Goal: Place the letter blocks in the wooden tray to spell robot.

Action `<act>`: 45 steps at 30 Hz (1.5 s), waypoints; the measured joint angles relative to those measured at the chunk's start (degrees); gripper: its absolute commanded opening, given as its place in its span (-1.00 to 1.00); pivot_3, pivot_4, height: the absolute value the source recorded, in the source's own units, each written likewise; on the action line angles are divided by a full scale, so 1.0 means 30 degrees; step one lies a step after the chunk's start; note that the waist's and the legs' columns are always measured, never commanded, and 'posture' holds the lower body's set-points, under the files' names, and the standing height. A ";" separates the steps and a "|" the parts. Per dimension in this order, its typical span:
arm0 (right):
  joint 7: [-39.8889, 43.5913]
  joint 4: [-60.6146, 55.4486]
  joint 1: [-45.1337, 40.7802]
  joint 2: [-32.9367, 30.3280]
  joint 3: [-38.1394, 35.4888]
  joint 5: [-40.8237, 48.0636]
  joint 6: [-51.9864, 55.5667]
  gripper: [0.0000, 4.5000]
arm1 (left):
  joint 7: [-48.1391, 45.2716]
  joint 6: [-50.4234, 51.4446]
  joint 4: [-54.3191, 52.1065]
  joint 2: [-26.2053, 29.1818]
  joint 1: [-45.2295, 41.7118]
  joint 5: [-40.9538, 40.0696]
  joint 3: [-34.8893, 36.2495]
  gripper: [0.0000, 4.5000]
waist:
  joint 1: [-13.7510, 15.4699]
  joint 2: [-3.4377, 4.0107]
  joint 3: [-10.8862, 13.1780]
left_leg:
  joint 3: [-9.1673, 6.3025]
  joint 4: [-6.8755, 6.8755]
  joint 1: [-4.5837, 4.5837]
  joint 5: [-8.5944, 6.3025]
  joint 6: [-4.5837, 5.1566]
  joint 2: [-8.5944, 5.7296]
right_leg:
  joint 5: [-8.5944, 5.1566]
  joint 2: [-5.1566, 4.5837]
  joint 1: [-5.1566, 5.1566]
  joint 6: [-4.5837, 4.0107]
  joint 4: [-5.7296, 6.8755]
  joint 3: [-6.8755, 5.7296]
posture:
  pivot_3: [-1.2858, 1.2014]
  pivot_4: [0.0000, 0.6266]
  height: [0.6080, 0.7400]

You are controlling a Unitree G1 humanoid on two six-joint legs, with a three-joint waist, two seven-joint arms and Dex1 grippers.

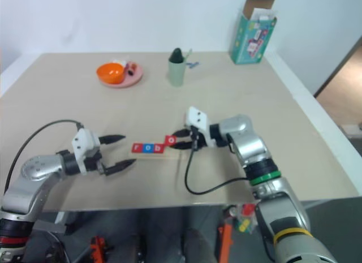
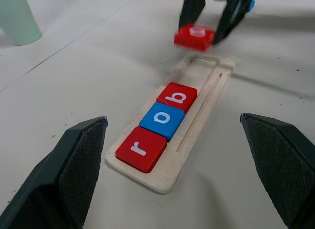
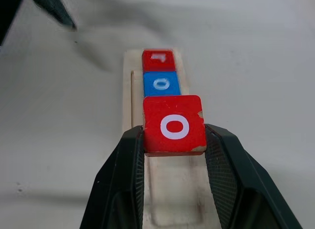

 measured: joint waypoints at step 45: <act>-0.0770 0.3101 -0.0941 0.1290 0.1102 -0.1832 -0.1333 -0.48 | 0.0353 0.0266 -0.0326 -0.0355 -0.0006 0.0273 -0.0502 1.00 | -0.0023 -0.0001 -0.0001 | 0.0000 -0.0001 0.0018 0.0000 0.0000 0.0011 | 0.0006 0.0011 -0.0001 -0.0009 0.0003 0.0000 | 0.03 -0.52 1.00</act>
